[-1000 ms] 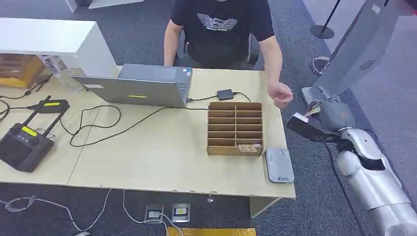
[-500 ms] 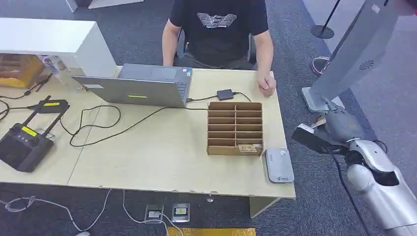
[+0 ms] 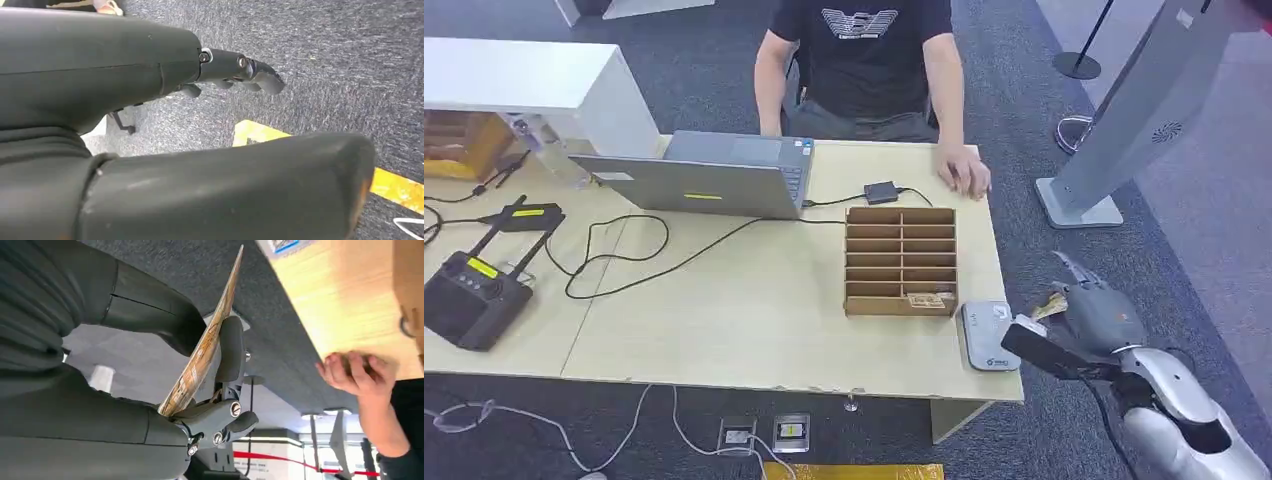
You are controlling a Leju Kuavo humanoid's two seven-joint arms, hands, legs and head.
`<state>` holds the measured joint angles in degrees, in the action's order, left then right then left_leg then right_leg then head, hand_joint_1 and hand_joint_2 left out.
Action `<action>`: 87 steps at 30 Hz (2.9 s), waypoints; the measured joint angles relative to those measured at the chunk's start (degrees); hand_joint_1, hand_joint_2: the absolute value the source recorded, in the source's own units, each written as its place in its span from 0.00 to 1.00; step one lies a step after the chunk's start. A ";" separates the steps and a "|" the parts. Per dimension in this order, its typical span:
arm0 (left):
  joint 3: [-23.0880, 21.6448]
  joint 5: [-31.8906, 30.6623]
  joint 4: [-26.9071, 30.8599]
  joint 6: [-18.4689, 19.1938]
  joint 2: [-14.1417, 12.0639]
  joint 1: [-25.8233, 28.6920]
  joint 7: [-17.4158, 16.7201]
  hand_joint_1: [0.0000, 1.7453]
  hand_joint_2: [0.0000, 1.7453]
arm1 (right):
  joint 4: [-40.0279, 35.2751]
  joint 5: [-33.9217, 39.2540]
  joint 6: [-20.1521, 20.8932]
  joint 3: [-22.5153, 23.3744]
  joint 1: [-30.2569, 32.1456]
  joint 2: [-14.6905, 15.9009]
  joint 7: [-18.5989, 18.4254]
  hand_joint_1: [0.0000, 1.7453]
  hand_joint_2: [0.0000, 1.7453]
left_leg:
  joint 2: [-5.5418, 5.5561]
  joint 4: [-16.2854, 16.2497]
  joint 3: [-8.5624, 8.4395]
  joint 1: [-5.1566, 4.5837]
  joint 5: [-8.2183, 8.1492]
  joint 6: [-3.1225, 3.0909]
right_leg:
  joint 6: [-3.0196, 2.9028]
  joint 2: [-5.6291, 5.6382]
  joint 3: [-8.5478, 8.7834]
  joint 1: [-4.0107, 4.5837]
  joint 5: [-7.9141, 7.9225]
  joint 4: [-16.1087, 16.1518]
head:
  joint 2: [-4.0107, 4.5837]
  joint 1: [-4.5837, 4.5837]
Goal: Pass the card to the sensor for recognition and then transmit it.
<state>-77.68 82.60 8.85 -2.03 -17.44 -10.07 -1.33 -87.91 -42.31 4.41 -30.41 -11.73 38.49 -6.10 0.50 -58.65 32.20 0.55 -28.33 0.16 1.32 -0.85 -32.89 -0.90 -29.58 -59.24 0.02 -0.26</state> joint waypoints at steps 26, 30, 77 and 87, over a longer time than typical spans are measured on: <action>0.04 0.76 0.00 -0.70 1.09 -0.30 -1.58 0.00 0.00 | 8.51 -0.66 -2.82 -5.70 -2.07 -9.02 2.25 1.00 1.00 | 0.00 0.01 0.01 0.01 0.00 0.01 | 0.00 0.10 -0.02 0.01 0.00 -0.01 | 0.00 -0.02; 0.06 0.83 0.00 -1.14 1.11 -0.30 -2.14 0.00 0.00 | 11.27 -0.33 -2.90 -5.70 -2.33 -10.09 2.88 1.00 1.00 | 0.00 0.01 0.02 0.00 0.00 0.01 | 0.00 0.09 -0.02 0.00 0.00 -0.01 | 0.00 -0.02; 0.13 0.33 0.00 -1.18 1.05 -0.22 -2.69 0.00 0.00 | 17.64 5.35 -6.34 -3.12 -2.25 -12.00 2.12 1.00 1.00 | -0.05 0.01 -0.05 0.01 0.00 0.01 | 0.00 0.24 0.00 0.00 0.00 -0.01 | 0.00 -0.04; 0.13 0.31 0.00 -0.96 1.05 -0.21 -2.14 0.00 0.00 | 14.99 4.79 -2.42 -2.44 -2.69 -11.69 -0.16 1.00 1.00 | -0.08 0.00 -0.06 0.00 0.01 0.01 | -0.01 0.25 0.02 0.00 0.03 -0.02 | 0.00 -0.04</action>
<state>-77.55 82.90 8.85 -2.99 -16.39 -10.28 -3.48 -72.92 -37.53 1.99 -32.85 -14.43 26.80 -6.25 0.42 -58.65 32.14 0.56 -28.32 0.16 1.31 -0.60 -32.87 -0.90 -29.55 -59.25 0.02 -0.31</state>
